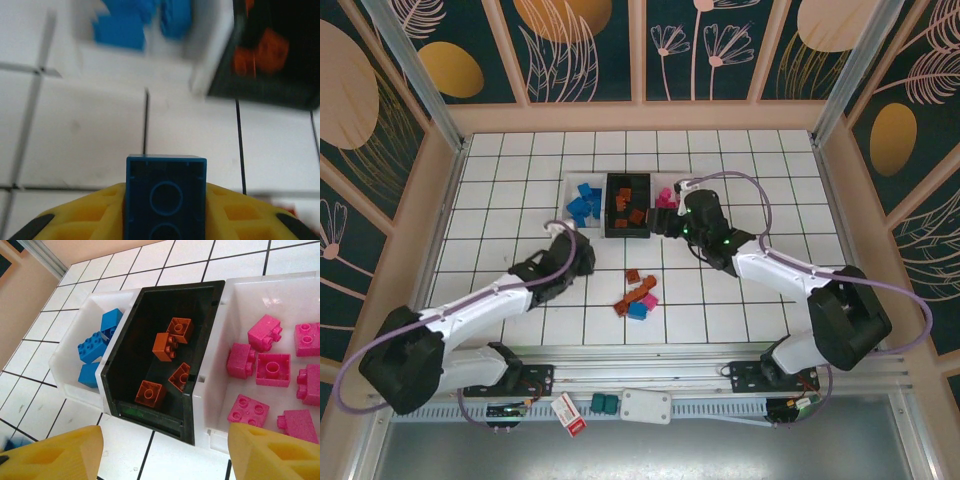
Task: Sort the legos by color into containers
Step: Pick up the lego from the middle-left of the table, then place the lego in the container.
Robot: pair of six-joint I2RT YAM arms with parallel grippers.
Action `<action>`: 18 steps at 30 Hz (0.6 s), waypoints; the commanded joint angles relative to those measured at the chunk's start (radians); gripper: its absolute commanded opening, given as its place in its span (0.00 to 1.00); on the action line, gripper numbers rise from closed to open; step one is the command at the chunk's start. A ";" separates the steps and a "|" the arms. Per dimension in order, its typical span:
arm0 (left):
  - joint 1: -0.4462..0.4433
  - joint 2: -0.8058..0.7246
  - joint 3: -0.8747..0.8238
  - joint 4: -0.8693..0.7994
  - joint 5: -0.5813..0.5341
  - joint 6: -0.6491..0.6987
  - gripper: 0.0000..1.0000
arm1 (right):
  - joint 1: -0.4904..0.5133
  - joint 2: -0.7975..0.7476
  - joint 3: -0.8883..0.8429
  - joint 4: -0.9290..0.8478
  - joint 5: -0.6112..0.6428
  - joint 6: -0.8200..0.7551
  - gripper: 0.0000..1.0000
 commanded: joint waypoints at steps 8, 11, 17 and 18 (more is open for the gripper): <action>0.182 0.289 0.319 0.037 0.034 0.144 0.34 | -0.007 -0.071 -0.050 0.001 0.027 0.026 0.67; 0.202 0.407 0.417 0.033 0.040 0.159 0.33 | -0.008 -0.100 -0.068 -0.011 0.027 0.029 0.68; 0.210 0.572 0.540 0.039 0.063 0.175 0.42 | -0.006 -0.152 -0.112 -0.022 0.026 0.038 0.69; 0.209 0.582 0.557 0.039 0.063 0.175 0.45 | -0.007 -0.155 -0.117 -0.022 0.011 0.041 0.69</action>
